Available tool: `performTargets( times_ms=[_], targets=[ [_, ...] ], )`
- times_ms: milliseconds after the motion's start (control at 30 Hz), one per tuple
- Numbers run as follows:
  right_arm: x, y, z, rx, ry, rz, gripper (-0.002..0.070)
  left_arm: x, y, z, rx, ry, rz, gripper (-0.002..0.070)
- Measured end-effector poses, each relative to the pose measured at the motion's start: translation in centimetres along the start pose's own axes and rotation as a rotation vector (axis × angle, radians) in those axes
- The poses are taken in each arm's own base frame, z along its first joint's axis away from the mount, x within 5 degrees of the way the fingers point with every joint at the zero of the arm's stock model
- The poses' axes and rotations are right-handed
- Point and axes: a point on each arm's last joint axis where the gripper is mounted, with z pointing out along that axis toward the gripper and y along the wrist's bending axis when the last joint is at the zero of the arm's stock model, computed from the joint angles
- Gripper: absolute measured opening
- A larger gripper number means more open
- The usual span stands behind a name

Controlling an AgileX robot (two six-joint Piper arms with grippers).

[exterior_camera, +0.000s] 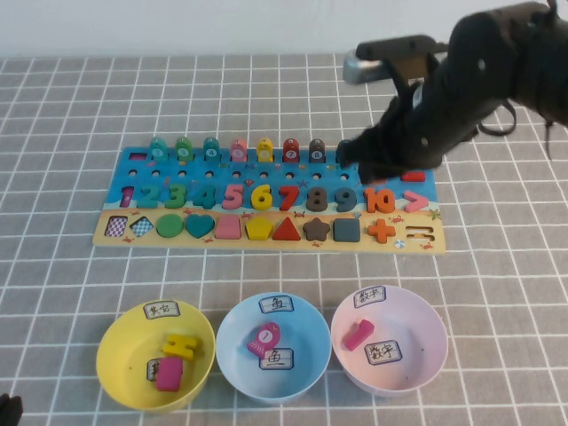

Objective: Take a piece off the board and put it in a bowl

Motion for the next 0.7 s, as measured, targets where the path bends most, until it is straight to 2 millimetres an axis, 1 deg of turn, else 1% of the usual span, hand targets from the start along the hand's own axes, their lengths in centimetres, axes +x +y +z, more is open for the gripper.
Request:
performTargets(
  times_ms=[100, 167, 267, 333, 533, 600, 700],
  targets=[
    [2.6, 1.5, -1.6, -0.018, 0.034, -0.042, 0.0216, 0.0, 0.0, 0.0, 0.000, 0.000, 0.000, -0.0001],
    [4.0, 2.7, -2.9, -0.033, 0.054, -0.073, 0.0216, 0.0, 0.0, 0.0, 0.000, 0.000, 0.000, -0.0001],
    [5.5, 4.7, -4.9, -0.066, 0.096, -0.123, 0.0216, 0.0, 0.0, 0.0, 0.000, 0.000, 0.000, -0.0001],
    [6.4, 5.9, -5.4, -0.092, 0.142, -0.143, 0.0216, 0.0, 0.0, 0.0, 0.000, 0.000, 0.000, -0.0001],
    [8.3, 8.8, -5.8, -0.155, 0.234, -0.194, 0.0216, 0.0, 0.0, 0.0, 0.000, 0.000, 0.000, -0.0001],
    [8.8, 9.6, -5.6, -0.171, 0.253, -0.208, 0.0216, 0.0, 0.0, 0.0, 0.000, 0.000, 0.000, -0.0001],
    [9.4, 10.5, -4.6, -0.180, 0.294, -0.224, 0.0216, 0.0, 0.0, 0.0, 0.000, 0.000, 0.000, -0.0001]
  ],
)
